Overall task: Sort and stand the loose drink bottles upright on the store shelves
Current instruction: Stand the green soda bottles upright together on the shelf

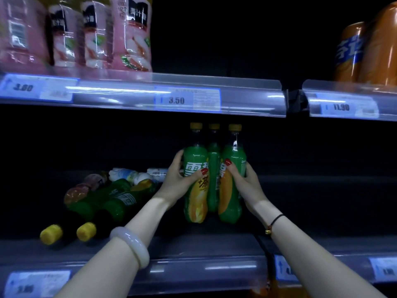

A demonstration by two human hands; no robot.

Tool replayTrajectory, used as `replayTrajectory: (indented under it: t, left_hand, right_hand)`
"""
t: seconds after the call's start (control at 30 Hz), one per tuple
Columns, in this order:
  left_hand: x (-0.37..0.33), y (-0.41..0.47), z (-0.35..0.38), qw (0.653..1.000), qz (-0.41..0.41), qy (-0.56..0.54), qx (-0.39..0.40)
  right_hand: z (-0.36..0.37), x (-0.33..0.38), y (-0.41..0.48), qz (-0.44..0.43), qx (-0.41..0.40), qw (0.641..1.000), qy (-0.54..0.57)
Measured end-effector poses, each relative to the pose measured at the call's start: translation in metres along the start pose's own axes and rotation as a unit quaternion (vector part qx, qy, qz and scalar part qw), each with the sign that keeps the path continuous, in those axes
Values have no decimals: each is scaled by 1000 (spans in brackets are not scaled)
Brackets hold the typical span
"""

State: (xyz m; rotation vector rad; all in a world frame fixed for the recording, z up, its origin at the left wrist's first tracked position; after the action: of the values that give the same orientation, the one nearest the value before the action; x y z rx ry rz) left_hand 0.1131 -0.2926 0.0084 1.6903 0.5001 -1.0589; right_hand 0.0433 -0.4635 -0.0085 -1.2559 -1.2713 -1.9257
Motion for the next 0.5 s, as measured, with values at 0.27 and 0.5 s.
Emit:
replayTrajectory:
  t: [0.27,0.5]
  left_hand:
    - [9,-5,2,999,-26,12,23]
    - [4,-27,-42,986,-73,151,23]
  right_hand:
    - [18,1,-13,-10,-33,998,-57]
    - [21,-5,-34,-33,-97,987,-123]
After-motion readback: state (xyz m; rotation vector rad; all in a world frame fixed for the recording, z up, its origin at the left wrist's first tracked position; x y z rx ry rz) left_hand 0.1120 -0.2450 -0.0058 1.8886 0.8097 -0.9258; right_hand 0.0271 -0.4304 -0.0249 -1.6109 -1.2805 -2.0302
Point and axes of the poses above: each hand's wrist, its own y-axis towards the middle knuckle, its own z-axis out of the palm, x = y × z, the point moved 9 cm from there along y, towards the middle knuckle, and after that the axes turned 3 degrees about y, right-handed, at the moved point
